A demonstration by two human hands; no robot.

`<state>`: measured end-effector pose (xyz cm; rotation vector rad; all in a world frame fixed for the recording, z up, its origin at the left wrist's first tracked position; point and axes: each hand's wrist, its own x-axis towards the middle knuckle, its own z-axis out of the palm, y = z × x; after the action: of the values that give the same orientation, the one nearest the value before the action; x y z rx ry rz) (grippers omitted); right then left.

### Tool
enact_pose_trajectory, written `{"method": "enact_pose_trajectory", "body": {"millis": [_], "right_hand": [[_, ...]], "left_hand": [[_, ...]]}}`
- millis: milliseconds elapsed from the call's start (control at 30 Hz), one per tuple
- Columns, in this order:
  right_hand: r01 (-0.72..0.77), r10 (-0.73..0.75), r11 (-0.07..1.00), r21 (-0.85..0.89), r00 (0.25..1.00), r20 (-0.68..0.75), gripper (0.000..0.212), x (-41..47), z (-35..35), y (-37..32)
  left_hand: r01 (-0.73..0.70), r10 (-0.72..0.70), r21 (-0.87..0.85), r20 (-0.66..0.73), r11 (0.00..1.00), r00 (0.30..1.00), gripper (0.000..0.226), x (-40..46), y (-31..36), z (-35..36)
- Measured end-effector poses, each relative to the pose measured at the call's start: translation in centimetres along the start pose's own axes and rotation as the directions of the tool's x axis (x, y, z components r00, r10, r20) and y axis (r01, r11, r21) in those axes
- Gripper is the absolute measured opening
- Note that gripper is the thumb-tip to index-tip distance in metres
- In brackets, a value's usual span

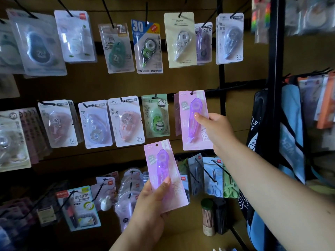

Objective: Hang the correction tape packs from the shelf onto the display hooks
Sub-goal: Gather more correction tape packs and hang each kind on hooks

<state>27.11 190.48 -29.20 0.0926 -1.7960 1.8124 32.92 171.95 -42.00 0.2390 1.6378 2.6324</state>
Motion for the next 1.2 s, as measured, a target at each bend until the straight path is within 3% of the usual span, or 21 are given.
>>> {"method": "enact_pose_trajectory", "body": {"millis": [233,533,667,833,900,1000,1200], "right_hand": [[-0.119,0.119,0.99,-0.077,0.993,-0.011,0.034,2.8,1.7,1.3],[-0.271,0.275,0.945,-0.181,0.961,-0.004,0.065,5.3,3.2,2.7],[-0.297,0.291,0.924,-0.241,0.955,-0.061,0.065,4.5,2.8,4.0],[-0.298,0.262,0.913,-0.277,0.952,-0.158,0.048,0.9,1.6,6.6],[-0.288,0.276,0.933,-0.218,0.957,-0.085,0.049,-1.3,1.6,7.0],[-0.29,0.305,0.95,-0.119,0.942,0.14,0.064,-4.6,2.0,6.6],[-0.249,0.253,0.967,-0.06,0.895,0.368,0.03,-7.4,1.9,4.5]], "left_hand": [[0.008,-0.008,-0.019,0.024,1.0,1.0,0.049,0.6,0.0,0.2],[-0.035,0.034,0.004,0.047,0.999,0.998,0.043,1.8,0.6,0.5],[-0.047,0.046,0.02,0.057,0.999,0.997,0.043,2.2,0.8,0.5],[-0.067,0.064,0.041,0.084,0.997,0.994,0.04,1.8,1.0,0.9],[-0.075,0.07,0.053,0.093,0.996,0.993,0.04,1.7,1.2,1.1],[-0.076,0.069,0.061,0.102,0.995,0.992,0.041,1.5,1.3,1.6],[-0.092,0.081,0.096,0.109,0.991,0.991,0.023,0.7,1.9,2.8]]}}
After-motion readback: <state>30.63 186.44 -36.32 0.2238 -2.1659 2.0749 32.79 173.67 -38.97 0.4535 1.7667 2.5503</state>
